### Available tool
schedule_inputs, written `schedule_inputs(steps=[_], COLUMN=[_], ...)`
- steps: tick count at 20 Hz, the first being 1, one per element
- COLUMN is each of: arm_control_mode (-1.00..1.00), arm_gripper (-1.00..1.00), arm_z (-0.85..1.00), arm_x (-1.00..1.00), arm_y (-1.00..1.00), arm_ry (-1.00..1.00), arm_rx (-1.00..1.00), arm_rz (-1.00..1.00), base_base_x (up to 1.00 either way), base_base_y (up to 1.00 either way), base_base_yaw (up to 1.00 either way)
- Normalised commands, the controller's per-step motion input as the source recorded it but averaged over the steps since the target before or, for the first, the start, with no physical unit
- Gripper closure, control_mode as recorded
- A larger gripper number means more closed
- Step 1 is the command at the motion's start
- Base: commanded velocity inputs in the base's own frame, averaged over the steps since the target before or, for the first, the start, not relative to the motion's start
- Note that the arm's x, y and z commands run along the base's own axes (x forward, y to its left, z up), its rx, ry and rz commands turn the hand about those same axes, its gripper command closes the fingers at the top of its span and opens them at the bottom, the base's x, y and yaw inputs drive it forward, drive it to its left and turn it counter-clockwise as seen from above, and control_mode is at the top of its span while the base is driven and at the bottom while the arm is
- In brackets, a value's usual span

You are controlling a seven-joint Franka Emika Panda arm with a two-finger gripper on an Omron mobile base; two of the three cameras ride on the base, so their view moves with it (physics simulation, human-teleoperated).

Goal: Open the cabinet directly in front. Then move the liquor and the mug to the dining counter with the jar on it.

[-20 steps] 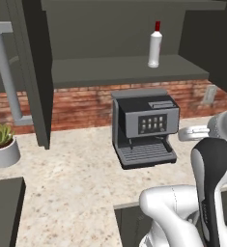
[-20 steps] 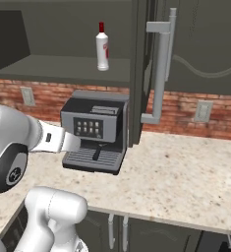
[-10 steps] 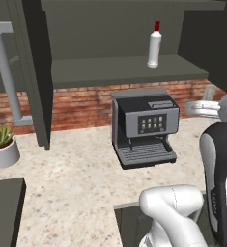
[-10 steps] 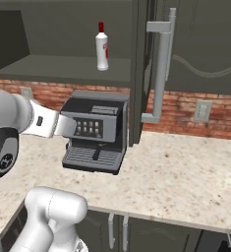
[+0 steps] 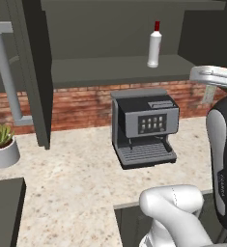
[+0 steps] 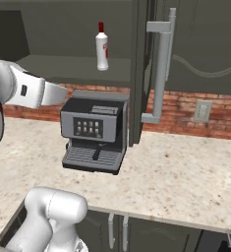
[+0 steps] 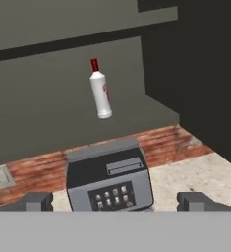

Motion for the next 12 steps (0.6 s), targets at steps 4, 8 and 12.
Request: schedule_inputs(steps=[4,8,12], arm_control_mode=[-1.0,-1.0,-1.0], arm_gripper=[-1.0,-1.0,-1.0], arm_z=[0.15,0.0,0.06], arm_x=[0.0,0.0,0.02], arm_y=[0.15,0.06,0.0], arm_ry=[-0.1,-0.04,-0.11], arm_rx=[-0.03,-0.08,-0.02], arm_rz=[0.08,0.12,0.06], base_base_x=[0.0,0.0,0.0], base_base_y=[0.0,0.0,0.0], base_base_yaw=[0.0,0.0,0.0])
